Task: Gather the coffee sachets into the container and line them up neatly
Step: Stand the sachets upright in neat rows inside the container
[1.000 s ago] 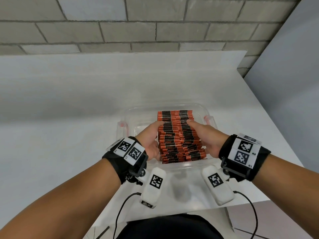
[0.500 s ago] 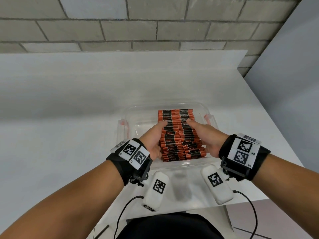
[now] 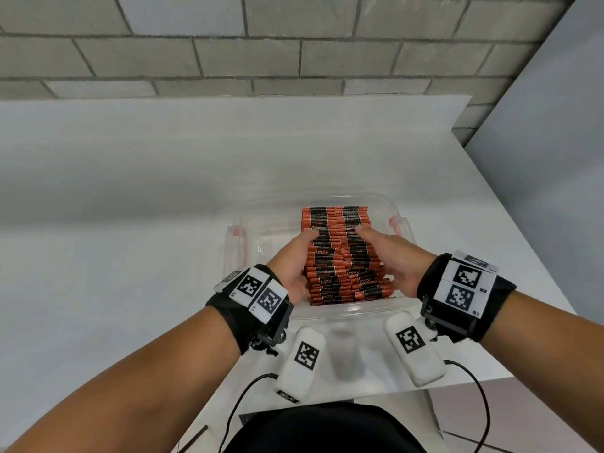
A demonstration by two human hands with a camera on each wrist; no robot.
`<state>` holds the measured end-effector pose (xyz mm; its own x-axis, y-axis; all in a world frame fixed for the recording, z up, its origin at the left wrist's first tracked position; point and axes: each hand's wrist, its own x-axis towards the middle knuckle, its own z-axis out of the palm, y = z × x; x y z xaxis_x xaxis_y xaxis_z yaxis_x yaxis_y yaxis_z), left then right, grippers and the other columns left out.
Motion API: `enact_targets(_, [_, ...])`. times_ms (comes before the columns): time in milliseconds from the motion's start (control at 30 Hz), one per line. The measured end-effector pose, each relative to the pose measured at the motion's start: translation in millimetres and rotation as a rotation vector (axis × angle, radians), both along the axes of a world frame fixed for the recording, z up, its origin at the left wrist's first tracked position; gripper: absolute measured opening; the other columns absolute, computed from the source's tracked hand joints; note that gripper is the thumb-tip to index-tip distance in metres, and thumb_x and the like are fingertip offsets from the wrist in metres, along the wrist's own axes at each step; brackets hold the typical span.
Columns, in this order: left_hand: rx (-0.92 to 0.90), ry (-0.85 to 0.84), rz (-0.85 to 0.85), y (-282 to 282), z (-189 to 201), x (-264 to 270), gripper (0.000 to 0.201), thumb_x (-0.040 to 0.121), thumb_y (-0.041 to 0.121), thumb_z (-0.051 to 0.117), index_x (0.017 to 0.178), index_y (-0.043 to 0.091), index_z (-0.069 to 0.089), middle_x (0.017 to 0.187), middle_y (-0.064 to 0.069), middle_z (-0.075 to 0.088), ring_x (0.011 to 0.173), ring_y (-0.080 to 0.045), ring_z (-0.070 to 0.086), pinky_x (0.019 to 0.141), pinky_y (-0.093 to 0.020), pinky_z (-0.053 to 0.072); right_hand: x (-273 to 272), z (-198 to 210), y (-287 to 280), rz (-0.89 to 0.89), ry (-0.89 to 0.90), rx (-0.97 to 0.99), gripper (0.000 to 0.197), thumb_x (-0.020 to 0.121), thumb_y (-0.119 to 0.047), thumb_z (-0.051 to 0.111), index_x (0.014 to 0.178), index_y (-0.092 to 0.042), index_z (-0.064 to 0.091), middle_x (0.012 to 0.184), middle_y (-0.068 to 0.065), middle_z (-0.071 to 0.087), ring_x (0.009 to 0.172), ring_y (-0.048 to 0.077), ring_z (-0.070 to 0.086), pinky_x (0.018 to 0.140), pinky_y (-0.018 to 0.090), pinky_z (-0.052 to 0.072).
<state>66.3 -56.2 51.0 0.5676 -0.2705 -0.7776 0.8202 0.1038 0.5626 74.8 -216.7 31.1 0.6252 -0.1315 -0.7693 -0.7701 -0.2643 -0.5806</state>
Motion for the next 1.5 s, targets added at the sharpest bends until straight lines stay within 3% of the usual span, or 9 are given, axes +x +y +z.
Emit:
enact_targets(233, [0.042, 0.015, -0.004, 1.6, 5.3, -1.1, 0.031, 0.098, 0.040, 0.042, 0.077, 0.017, 0.046, 0.078, -0.006, 0.050, 0.076, -0.021, 0.052, 0.071, -0.037, 0.040, -3.1, 7.8, 2.6, -0.004, 0.009, 0.000, 0.067, 0.083, -0.069, 0.046, 0.130, -0.022, 0.053, 0.137, 0.004, 0.053, 0.127, 0.024, 0.046, 0.108, 0.049, 0.032])
enact_targets(533, [0.103, 0.082, -0.046, -4.1, 13.3, -2.2, 0.036, 0.097, 0.038, 0.045, 0.076, 0.009, 0.046, 0.051, -0.009, 0.063, 0.068, -0.022, 0.055, 0.062, -0.035, 0.043, -5.2, 19.3, 4.8, 0.035, 0.099, 0.002, 0.047, 0.095, -0.058, 0.037, 0.115, -0.021, 0.057, 0.123, 0.005, 0.057, 0.091, 0.018, 0.055, 0.062, 0.031, 0.045])
enact_targets(733, [0.088, 0.115, -0.019, -2.3, 13.9, -2.4, 0.037, 0.096, 0.037, 0.046, 0.072, 0.010, 0.040, 0.072, -0.010, 0.048, 0.080, -0.029, 0.053, 0.091, -0.046, 0.040, -4.5, 22.2, 3.8, 0.096, 0.127, -0.028, 0.049, 0.094, -0.058, 0.037, 0.119, -0.021, 0.055, 0.086, -0.002, 0.060, 0.068, 0.013, 0.057, 0.045, 0.024, 0.042])
enact_targets(900, [0.047, 0.120, 0.009, -0.6, 8.7, -3.3, 0.035, 0.096, 0.038, 0.046, 0.074, 0.012, 0.042, 0.075, -0.009, 0.045, 0.081, -0.028, 0.053, 0.095, -0.047, 0.039, -3.7, 16.8, 3.9, 0.095, 0.159, -0.036, 0.064, 0.089, -0.068, 0.038, 0.134, -0.023, 0.048, 0.135, 0.006, 0.053, 0.114, 0.028, 0.054, 0.096, 0.051, 0.042])
enact_targets(1000, [0.054, 0.122, -0.004, 0.4, 4.2, -3.6, 0.034, 0.097, 0.040, 0.045, 0.079, 0.011, 0.046, 0.085, -0.009, 0.054, 0.099, -0.031, 0.055, 0.099, -0.048, 0.038, -5.0, 20.6, 5.4, 0.079, 0.151, 0.016, 0.055, 0.092, -0.063, 0.037, 0.121, -0.022, 0.056, 0.110, 0.001, 0.065, 0.083, 0.017, 0.063, 0.069, 0.031, 0.053])
enact_targets(1133, [0.092, 0.016, -0.075, 17.0, 1.0, -0.4, 0.062, 0.093, 0.046, 0.047, 0.143, 0.013, 0.032, 0.152, -0.021, 0.024, 0.139, -0.043, 0.024, 0.111, -0.057, 0.020, -9.4, 23.9, 2.2, 0.087, 0.073, -0.001, 0.066, 0.088, -0.067, 0.040, 0.139, -0.025, 0.042, 0.143, 0.006, 0.046, 0.128, 0.028, 0.043, 0.106, 0.055, 0.033])
enact_targets(1267, [0.055, -0.187, 0.042, 68.4, 14.2, 11.7, 0.042, 0.089, 0.045, 0.051, 0.116, 0.013, 0.055, 0.121, -0.020, 0.059, 0.099, -0.035, 0.064, 0.071, -0.040, 0.054, -23.5, 35.3, -17.8, -0.024, -0.263, -0.017, 0.054, 0.091, -0.052, 0.051, 0.134, -0.020, 0.044, 0.134, 0.001, 0.052, 0.122, 0.021, 0.049, 0.105, 0.046, 0.039])
enact_targets(1367, [0.219, -0.333, 0.174, 115.6, 18.0, 9.8, 0.024, 0.090, 0.039, 0.051, 0.093, 0.019, 0.063, 0.081, -0.008, 0.067, 0.055, -0.018, 0.059, 0.045, -0.020, 0.037, -33.9, 36.4, -42.0, -0.086, -0.560, -0.274, 0.021, 0.089, -0.034, 0.062, 0.103, -0.019, 0.060, 0.098, -0.001, 0.062, 0.091, 0.021, 0.061, 0.079, 0.035, 0.049])
enact_targets(1500, [0.546, -0.343, 0.077, 138.1, -15.5, -9.4, 0.012, 0.089, 0.027, 0.061, 0.085, 0.016, 0.061, 0.076, -0.005, 0.050, 0.056, -0.017, 0.043, 0.046, -0.022, 0.030, -41.7, 20.8, -65.4, 0.085, -0.380, -0.558, 0.031, 0.087, -0.032, 0.063, 0.110, -0.016, 0.050, 0.097, 0.008, 0.058, 0.085, 0.025, 0.056, 0.069, 0.030, 0.042])
